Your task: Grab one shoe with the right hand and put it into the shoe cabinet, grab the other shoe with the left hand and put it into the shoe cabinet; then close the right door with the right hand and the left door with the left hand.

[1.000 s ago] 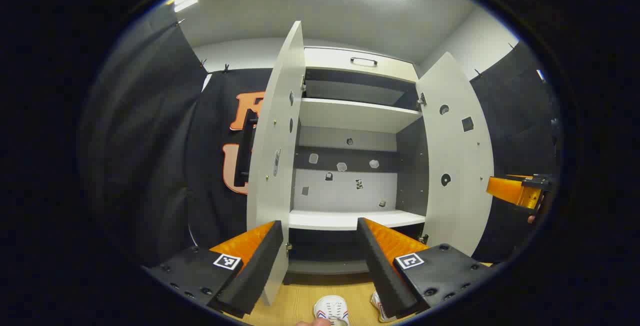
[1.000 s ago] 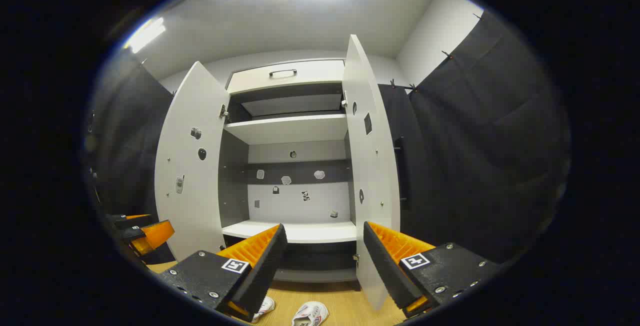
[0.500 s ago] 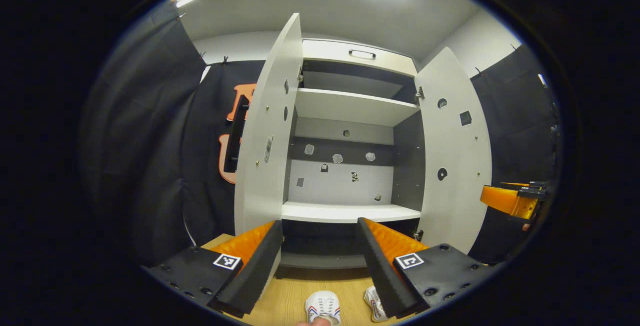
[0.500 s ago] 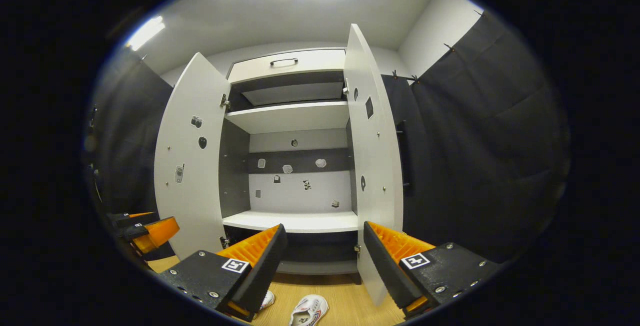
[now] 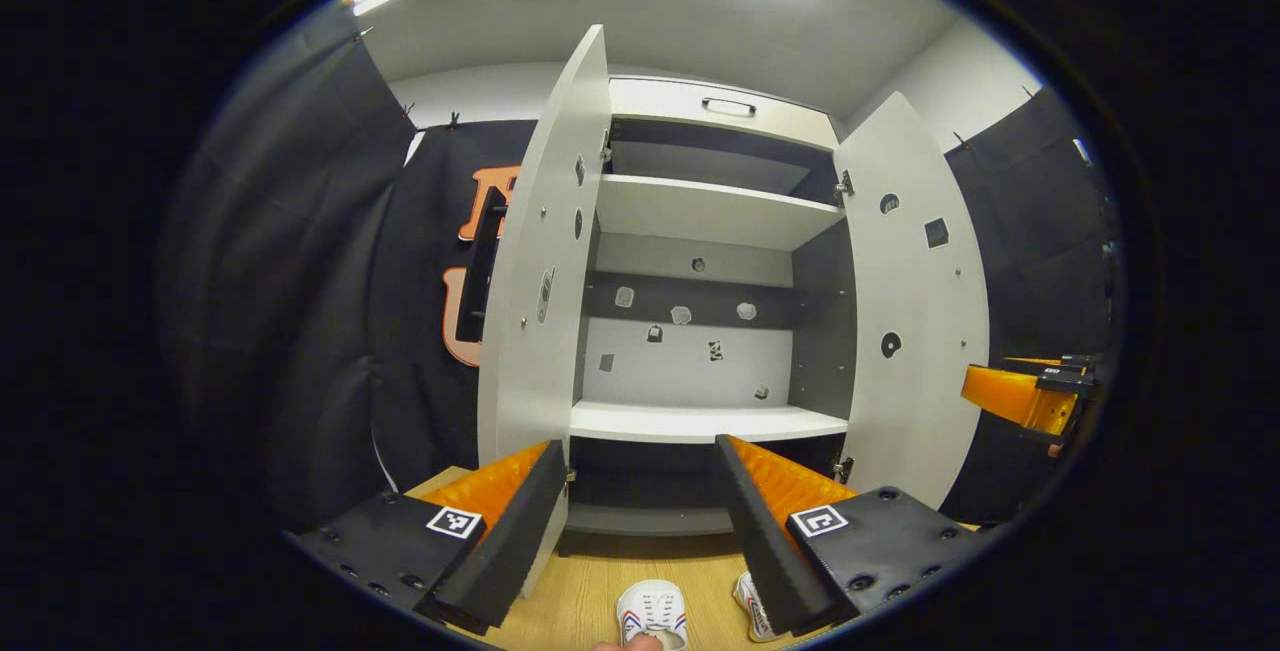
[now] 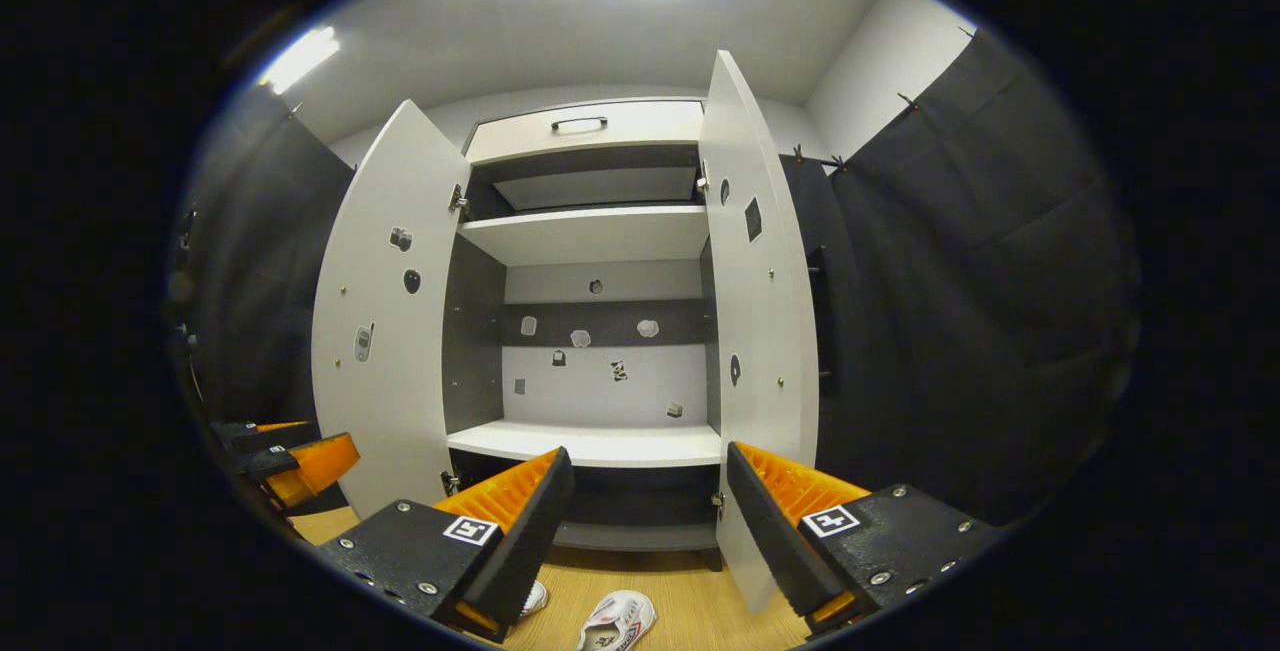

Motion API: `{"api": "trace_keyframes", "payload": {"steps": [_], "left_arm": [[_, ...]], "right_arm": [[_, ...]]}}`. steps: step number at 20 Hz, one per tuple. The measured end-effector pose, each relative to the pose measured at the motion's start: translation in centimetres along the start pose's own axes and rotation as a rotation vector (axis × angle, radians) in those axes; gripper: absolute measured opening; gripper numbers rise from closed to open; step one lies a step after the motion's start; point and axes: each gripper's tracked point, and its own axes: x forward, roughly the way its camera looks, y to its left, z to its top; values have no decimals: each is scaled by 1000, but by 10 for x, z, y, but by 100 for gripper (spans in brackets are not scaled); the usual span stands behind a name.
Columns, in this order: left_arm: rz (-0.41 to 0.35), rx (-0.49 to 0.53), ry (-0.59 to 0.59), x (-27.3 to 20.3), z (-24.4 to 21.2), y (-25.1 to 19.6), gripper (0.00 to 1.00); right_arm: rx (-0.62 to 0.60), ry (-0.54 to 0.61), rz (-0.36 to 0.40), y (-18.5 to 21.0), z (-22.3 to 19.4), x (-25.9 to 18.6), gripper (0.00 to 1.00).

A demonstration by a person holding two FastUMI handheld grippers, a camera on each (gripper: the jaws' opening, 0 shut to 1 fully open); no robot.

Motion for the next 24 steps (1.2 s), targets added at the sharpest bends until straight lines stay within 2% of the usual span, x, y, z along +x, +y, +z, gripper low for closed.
{"api": "trace_keyframes", "payload": {"steps": [1, 4, 7, 8, 10, 14, 18, 19, 20, 22, 24], "left_arm": [[1, 0, 0, 0, 0, 1, 94], [4, 1, 0, 1, 0, 3, 96], [4, 0, 1, 1, -1, 3, 96], [4, -1, 1, 2, 0, 3, 94], [6, -2, 0, 1, 0, 4, 99], [11, -1, 3, 2, -1, 6, 96], [15, -2, 2, 0, -1, 10, 96], [17, -2, 2, 0, -2, 10, 94], [18, -3, 3, 0, -2, 11, 96], [18, -6, 2, -1, -2, 12, 94], [21, -5, 1, -1, -1, 13, 96]], "right_arm": [[-2, 2, -1, 0, -1, 1, 95], [-6, 4, -1, 1, -1, 3, 95], [-7, 5, 3, 3, -2, 7, 95], [-9, 7, 6, 5, -3, 9, 95], [-12, 9, 15, 9, -4, 12, 95], [-22, 15, 27, 15, -12, 20, 95], [-41, 77, 28, 18, -46, 26, 95], [-49, 101, 29, 19, -59, 28, 95], [-58, 125, 29, 20, -71, 30, 95], [-75, 173, 36, 22, -100, 32, 95], [-96, 234, 40, 25, -138, 32, 95]]}}
